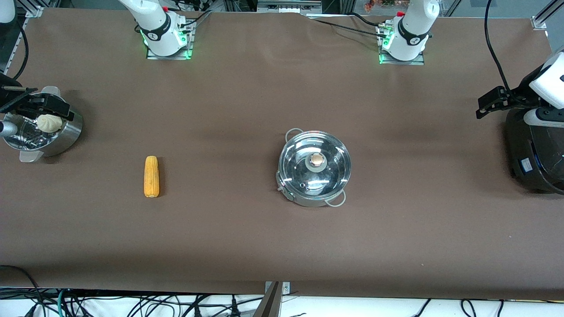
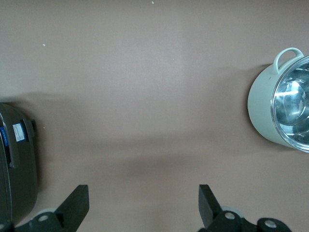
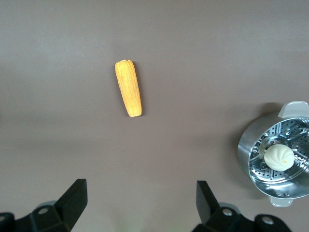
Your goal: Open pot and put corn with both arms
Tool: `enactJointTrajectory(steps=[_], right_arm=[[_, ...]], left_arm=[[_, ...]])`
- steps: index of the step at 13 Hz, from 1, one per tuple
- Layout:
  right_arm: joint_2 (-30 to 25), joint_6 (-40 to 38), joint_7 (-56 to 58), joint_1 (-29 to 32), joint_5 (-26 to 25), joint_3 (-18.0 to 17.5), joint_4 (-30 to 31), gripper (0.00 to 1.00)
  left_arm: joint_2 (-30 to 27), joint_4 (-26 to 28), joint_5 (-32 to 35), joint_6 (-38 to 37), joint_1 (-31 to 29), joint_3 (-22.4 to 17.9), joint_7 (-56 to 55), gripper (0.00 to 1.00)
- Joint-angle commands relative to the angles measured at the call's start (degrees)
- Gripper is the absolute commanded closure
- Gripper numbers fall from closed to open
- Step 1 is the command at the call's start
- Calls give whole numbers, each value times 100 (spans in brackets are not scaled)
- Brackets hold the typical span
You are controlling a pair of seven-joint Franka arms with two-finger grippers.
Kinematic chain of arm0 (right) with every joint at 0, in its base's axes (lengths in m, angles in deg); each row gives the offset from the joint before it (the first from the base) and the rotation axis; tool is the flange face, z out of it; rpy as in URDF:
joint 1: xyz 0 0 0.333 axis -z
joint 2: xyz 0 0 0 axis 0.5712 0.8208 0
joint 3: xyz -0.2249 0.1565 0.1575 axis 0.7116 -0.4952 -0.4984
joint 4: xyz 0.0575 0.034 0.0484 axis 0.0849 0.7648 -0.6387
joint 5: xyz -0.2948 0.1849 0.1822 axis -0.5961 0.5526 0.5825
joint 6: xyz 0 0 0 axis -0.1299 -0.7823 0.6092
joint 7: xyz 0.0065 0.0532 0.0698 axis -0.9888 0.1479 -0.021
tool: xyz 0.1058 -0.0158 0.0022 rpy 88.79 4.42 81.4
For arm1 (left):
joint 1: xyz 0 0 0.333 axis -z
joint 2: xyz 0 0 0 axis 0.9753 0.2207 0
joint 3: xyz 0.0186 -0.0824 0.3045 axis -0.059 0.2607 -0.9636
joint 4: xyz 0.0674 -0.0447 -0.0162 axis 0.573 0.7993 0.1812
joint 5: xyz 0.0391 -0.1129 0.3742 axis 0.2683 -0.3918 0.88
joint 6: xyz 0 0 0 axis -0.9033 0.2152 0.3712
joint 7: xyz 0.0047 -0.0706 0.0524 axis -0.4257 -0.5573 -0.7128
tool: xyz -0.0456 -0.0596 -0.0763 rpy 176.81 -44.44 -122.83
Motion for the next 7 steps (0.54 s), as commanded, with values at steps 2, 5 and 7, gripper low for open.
enactJointTrajectory(steps=[2, 5, 7], right_arm=[[85, -2, 69, 50, -20, -28, -150, 0], [269, 77, 87, 68, -11, -20, -150, 0], [462, 138, 52, 68, -2, -20, -150, 0]], left_arm=[[77, -187, 86, -128, 63, 26, 100, 0], [191, -187, 24, -137, 125, 148, 91, 0], [191, -187, 24, -137, 134, 429, 91, 0]])
